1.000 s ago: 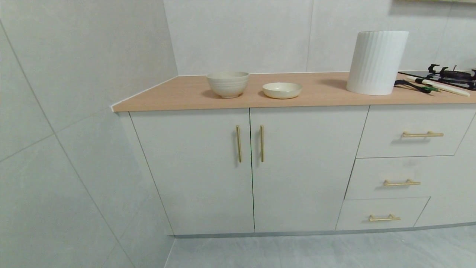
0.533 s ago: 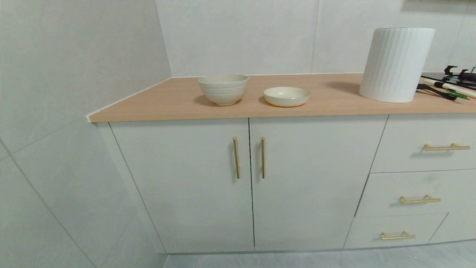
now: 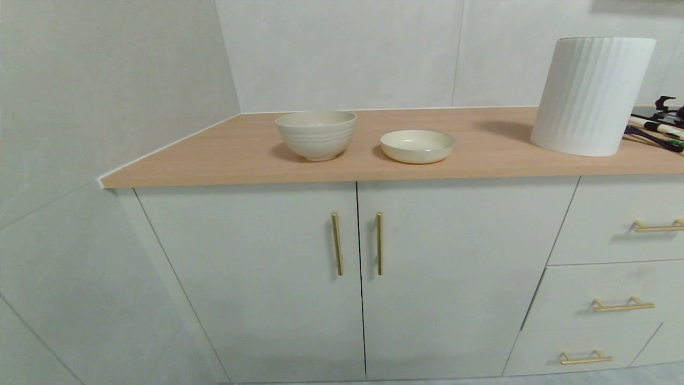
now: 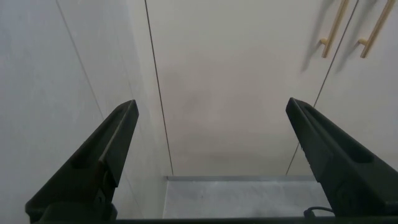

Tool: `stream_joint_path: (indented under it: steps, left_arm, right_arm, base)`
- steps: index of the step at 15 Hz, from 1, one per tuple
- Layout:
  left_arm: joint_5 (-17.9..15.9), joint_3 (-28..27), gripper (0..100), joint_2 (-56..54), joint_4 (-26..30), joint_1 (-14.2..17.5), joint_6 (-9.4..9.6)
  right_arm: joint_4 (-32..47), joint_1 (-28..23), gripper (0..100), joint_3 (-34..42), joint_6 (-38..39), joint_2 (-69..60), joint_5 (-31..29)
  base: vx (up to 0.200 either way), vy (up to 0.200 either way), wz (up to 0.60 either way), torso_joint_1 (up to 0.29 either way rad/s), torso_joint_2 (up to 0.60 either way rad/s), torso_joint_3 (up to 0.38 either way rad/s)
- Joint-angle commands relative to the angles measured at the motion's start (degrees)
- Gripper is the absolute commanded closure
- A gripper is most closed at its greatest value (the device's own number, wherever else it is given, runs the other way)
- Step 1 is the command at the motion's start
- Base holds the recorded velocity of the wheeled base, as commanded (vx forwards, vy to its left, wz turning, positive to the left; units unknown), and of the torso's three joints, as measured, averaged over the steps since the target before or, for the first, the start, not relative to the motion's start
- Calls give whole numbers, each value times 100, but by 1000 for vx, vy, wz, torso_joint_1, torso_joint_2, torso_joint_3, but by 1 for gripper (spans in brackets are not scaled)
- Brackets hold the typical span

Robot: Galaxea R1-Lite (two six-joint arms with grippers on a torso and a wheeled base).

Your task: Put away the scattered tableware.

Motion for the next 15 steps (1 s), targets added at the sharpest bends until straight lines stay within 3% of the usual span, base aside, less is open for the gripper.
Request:
stream_joint_path:
  steps: [1,7,8,10,12,15]
  left_arm:
    - [4,0,0,9,-1,0,1]
    - [4,0,0,9,-1,0,45]
    - [-5,0,0,9,-1,0,53]
    - [4,0,0,9,-1,0,62]
    - [-5,0,0,9,-1,0,53]
    - [-5,0,0,9,-1,0,45]
  right_arm:
    - [0,0,0,0,-26,9,11]
    - [-123,0,0,-264,202,0,29]
    - [-62,9,0,-835,668,70,213]
    - [360,44,0,-1204,712,404,1066]
    - [387,264,0,-1494,703,1564,2024]
    - [378,940,0,-2364,624,3806,2340]
  base:
    - [0,0,0,0,0,0]
    - [0,0,0,0,0,0]
    - [0,0,0,0,0,0]
    - [0,0,0,0,0,0]
    - [0,0,0,0,0,0]
    - [0,0,0,0,0,0]
